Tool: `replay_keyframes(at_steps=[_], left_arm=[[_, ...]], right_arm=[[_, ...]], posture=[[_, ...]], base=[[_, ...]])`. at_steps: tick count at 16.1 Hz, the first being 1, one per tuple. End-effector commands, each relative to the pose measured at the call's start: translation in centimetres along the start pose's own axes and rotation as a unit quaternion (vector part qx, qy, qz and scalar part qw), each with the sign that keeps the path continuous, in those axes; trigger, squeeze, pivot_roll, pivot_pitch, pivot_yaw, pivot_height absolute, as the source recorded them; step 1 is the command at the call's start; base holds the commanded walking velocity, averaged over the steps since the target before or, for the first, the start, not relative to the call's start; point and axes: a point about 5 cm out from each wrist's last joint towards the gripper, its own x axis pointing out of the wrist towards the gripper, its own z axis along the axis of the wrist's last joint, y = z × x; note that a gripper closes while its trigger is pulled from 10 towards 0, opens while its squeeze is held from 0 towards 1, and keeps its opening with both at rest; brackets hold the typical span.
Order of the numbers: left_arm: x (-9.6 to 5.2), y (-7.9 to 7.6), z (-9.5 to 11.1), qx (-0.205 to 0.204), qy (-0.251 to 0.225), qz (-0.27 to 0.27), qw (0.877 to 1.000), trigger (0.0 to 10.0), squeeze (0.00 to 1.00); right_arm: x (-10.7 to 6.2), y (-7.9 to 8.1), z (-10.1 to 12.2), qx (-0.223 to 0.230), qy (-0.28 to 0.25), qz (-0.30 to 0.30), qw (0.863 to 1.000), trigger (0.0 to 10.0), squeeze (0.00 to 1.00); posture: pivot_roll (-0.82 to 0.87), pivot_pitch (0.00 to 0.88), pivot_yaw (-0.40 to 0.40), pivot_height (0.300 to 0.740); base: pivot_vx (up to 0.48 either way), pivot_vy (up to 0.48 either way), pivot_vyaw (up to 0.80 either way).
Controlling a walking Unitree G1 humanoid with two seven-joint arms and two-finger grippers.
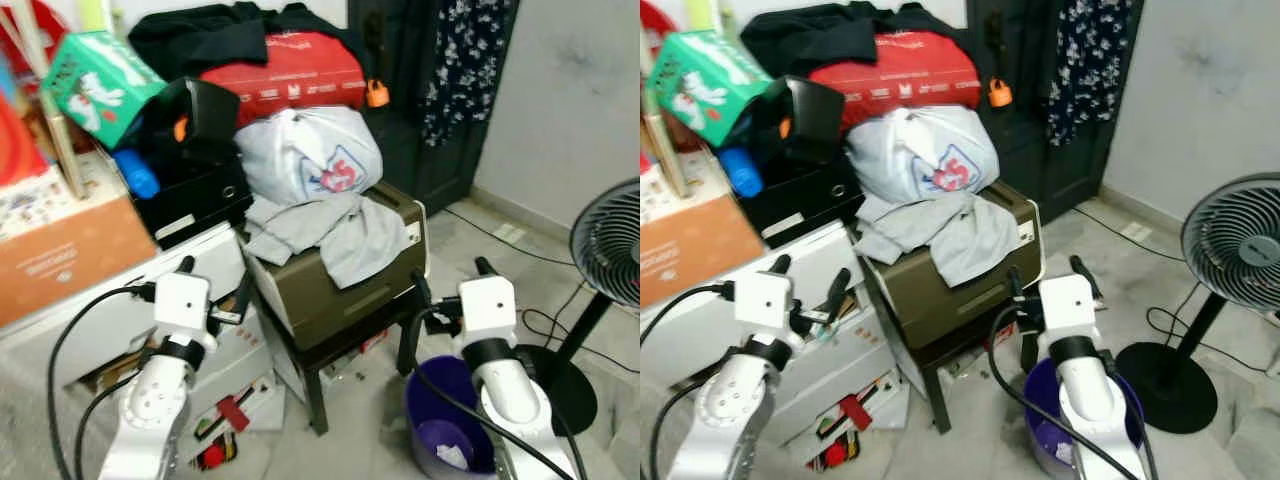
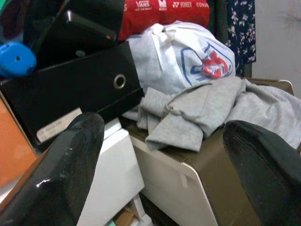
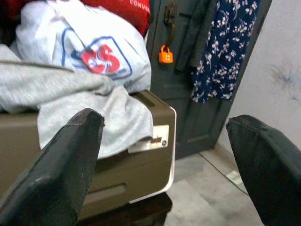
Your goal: Clean up the room
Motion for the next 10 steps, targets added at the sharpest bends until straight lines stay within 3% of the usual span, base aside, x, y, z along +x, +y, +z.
replay_keyframes(at_steps=[1, 5, 7, 10], left_arm=[[-0.2, 0.6, -0.7, 0.012, 0.014, 0.008, 1.000, 10.0, 0.00], [0.5, 0.7, -1.2, 0.023, 0.014, 0.021, 0.999, 10.0, 0.00], [1.2, 0.9, -0.9, 0.032, 0.000, 0.032, 0.999, 10.0, 0.00], [0.4, 0.9, -1.4, 0.020, 0.010, 0.021, 1.000, 10.0, 0.00]], right_arm=[[0.2, 0.4, -0.4, 0.004, 0.005, 0.001, 1.000, 10.0, 0.00], [1.1, 1.3, -1.0, 0.009, 0.012, 0.013, 1.000, 10.0, 0.00], [2.3, 2.1, -0.8, 0.000, 0.002, 0.028, 1.000, 10.0, 0.00], [2.6, 2.3, -1.4, 0.002, 0.009, 0.018, 1.000, 10.0, 0.00]], posture=[[-0.09, 0.000, 0.072, 0.740], [-0.08, 0.000, 0.059, 0.740], [-0.06, 0.000, 0.049, 0.740], [-0.06, 0.000, 0.061, 0.740]], base=[[0.000, 0.000, 0.44], [0.000, 0.000, 0.80], [0.000, 0.000, 0.80], [0.000, 0.000, 0.80]])
